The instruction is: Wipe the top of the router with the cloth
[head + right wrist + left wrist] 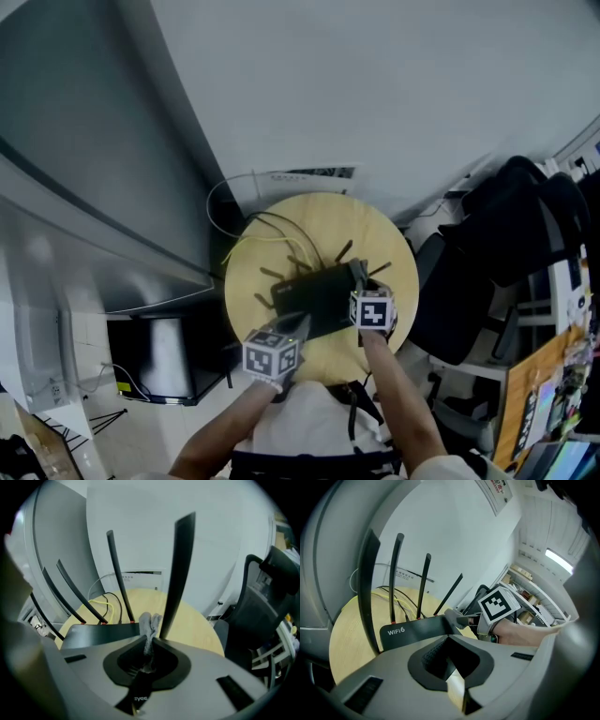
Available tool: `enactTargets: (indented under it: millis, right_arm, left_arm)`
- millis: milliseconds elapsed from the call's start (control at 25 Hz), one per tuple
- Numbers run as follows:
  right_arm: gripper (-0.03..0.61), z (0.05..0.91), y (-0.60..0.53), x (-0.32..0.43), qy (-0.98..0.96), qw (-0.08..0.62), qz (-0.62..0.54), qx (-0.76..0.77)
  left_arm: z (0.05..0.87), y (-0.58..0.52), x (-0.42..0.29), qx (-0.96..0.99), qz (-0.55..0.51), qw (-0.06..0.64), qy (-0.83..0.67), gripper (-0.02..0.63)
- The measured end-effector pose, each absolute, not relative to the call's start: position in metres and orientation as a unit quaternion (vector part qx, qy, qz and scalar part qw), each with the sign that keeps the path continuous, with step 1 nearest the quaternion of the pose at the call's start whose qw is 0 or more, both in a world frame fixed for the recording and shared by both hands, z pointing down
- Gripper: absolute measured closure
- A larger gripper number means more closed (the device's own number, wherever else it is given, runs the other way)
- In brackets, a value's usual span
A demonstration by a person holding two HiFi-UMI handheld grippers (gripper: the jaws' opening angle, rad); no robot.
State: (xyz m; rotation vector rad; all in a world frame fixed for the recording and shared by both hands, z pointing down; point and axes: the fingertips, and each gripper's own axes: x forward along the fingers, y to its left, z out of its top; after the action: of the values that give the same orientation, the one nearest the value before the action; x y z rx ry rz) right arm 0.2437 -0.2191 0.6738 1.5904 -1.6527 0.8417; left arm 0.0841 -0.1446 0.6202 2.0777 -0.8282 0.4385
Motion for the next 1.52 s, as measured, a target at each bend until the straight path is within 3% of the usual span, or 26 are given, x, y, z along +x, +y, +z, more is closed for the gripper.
enactTargets:
  millis: [280,1040,1520]
  right_arm:
    - [0.541,0.687,-0.203,0.222,-0.646,0.340,0.365,0.578]
    - [0.543,0.689,-0.160,0.070,-0.729,0.332,0.393,0.451]
    - [0.542,0.691,-0.146,0.028,-0.750,0.338,0.403,0.401]
  left_arm:
    - [0.627,-0.134,0.066,0.817,0.171,0.430,-0.343,0.615]
    - [0.629,-0.120,0.012,0.798,0.166,0.428,-0.391,0.615]
    - [0.630,-0.110,-0.008,0.786,0.155,0.436,-0.409,0.615]
